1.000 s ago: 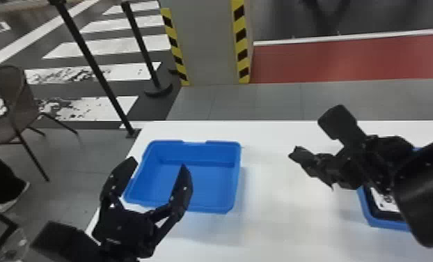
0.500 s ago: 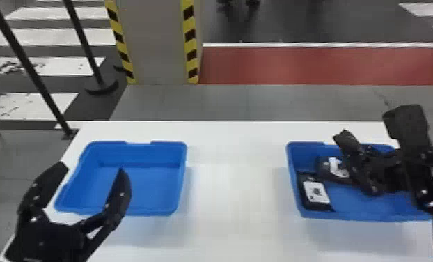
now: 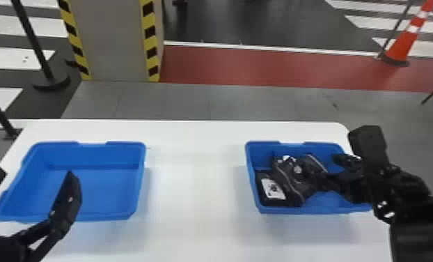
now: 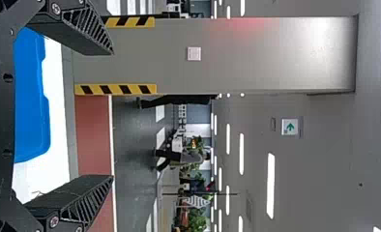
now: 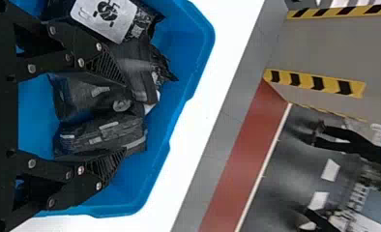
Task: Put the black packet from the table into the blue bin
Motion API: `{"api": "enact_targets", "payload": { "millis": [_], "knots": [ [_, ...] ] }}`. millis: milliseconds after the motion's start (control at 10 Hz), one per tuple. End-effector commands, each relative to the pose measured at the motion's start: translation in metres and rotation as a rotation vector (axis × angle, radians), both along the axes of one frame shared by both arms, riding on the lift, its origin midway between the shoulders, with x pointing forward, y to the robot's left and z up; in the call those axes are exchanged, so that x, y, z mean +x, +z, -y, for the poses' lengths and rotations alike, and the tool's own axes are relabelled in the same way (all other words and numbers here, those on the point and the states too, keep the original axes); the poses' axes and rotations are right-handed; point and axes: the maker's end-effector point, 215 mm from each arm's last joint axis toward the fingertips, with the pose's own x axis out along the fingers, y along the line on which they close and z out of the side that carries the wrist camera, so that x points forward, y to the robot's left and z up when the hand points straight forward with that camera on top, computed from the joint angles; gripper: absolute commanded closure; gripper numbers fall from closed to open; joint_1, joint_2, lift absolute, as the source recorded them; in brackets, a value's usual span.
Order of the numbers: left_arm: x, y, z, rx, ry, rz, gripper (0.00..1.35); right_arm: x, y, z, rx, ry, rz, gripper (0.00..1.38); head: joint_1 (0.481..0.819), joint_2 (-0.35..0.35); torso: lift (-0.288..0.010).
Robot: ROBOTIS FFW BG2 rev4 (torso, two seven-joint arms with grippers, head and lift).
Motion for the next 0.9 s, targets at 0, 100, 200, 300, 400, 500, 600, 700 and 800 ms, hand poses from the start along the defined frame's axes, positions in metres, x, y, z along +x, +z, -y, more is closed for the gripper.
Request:
{"api": "enact_targets", "payload": {
  "millis": [0,100,200,300,400,500,600,700,800],
  "knots": [
    [0.000,0.001,-0.001,0.002,0.001,0.003,0.11,-0.023,0.038,-0.019,0.027,0.051,0.164,0.19,0.695,-0.103,-0.110],
    [0.000,0.001,-0.002,0.002,0.004,0.003,0.11,-0.039,0.058,-0.033,0.071,0.090,0.276,0.24,0.695,-0.094,-0.110],
    [0.000,0.000,-0.003,0.003,0.007,0.001,0.11,-0.053,0.074,-0.041,0.105,0.112,0.375,0.26,0.695,-0.074,-0.110],
    [0.000,0.000,-0.003,0.003,0.007,0.001,0.11,-0.066,0.082,-0.046,0.122,0.128,0.432,0.26,0.695,-0.065,-0.110],
    [0.000,0.000,-0.002,0.004,0.006,0.001,0.11,-0.082,0.091,-0.055,0.172,0.142,0.486,0.26,0.695,-0.050,-0.110],
    [0.000,0.000,-0.002,0.007,0.005,0.001,0.11,-0.099,0.095,-0.061,0.243,0.133,0.515,0.27,0.695,-0.038,-0.110],
    [-0.001,0.000,-0.004,0.007,0.009,0.001,0.11,-0.113,0.097,-0.065,0.282,0.121,0.515,0.27,0.695,-0.027,-0.110],
    [-0.001,-0.001,-0.004,0.007,0.009,-0.002,0.11,-0.123,0.098,-0.070,0.323,0.118,0.508,0.27,0.695,-0.017,-0.110],
    [0.000,-0.001,-0.003,0.009,0.007,-0.002,0.11,-0.132,0.096,-0.074,0.384,0.105,0.496,0.27,0.695,-0.013,-0.110]
  ]
}}
